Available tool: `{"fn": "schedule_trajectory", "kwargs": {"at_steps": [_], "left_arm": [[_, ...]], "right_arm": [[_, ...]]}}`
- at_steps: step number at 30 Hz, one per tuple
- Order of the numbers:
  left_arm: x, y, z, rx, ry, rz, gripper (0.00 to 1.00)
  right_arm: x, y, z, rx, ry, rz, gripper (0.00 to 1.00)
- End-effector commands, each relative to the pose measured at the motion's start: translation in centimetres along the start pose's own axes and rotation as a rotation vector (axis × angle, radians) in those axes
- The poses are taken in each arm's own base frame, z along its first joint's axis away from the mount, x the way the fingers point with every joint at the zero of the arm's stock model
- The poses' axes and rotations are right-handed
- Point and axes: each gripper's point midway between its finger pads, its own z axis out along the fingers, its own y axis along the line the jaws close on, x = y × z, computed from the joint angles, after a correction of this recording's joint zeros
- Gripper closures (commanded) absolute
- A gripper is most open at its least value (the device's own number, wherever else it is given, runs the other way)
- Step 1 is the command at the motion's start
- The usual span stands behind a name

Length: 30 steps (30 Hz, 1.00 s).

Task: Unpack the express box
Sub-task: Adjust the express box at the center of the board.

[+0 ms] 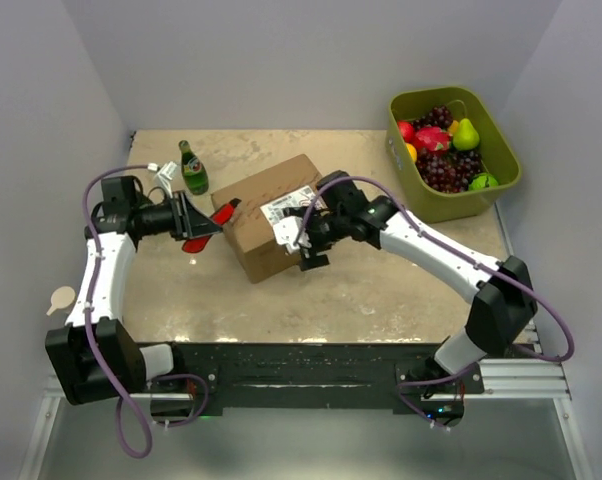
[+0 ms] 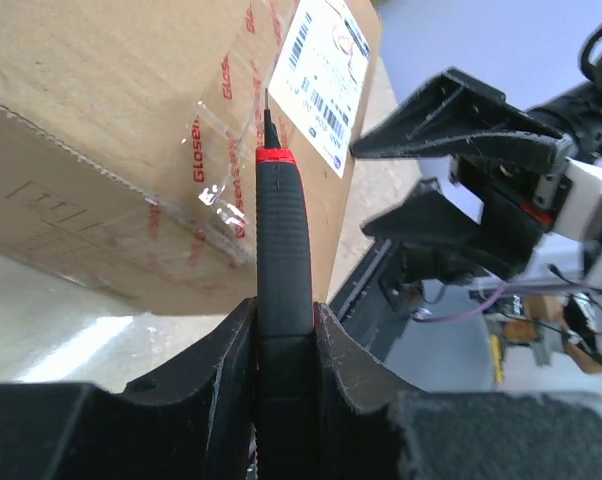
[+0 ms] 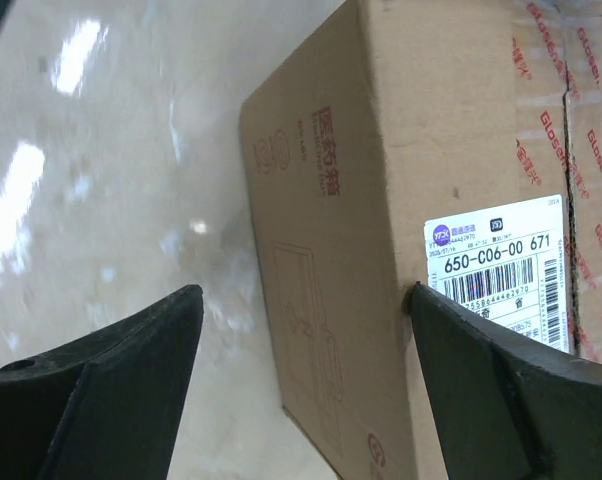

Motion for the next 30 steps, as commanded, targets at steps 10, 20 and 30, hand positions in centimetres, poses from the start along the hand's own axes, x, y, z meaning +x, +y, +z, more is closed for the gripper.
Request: {"fn": "schedule_trajectory", "kwargs": {"at_steps": [10, 20, 30], "left_arm": [[-9.6, 2.7, -6.8, -0.309, -0.441, 0.121, 1.0], [-15.9, 2.1, 0.0, -0.413, -0.666, 0.294, 1.0], [-15.4, 2.9, 6.4, -0.154, -0.603, 0.203, 1.0]], "right_arm": [[-1.6, -16.7, -5.1, 0.508, -0.167, 0.629, 0.05], [12.5, -27.4, -5.4, 0.938, -0.174, 0.991, 0.03], [12.5, -18.5, -4.4, 0.779, -0.133, 1.215, 0.01]]}}
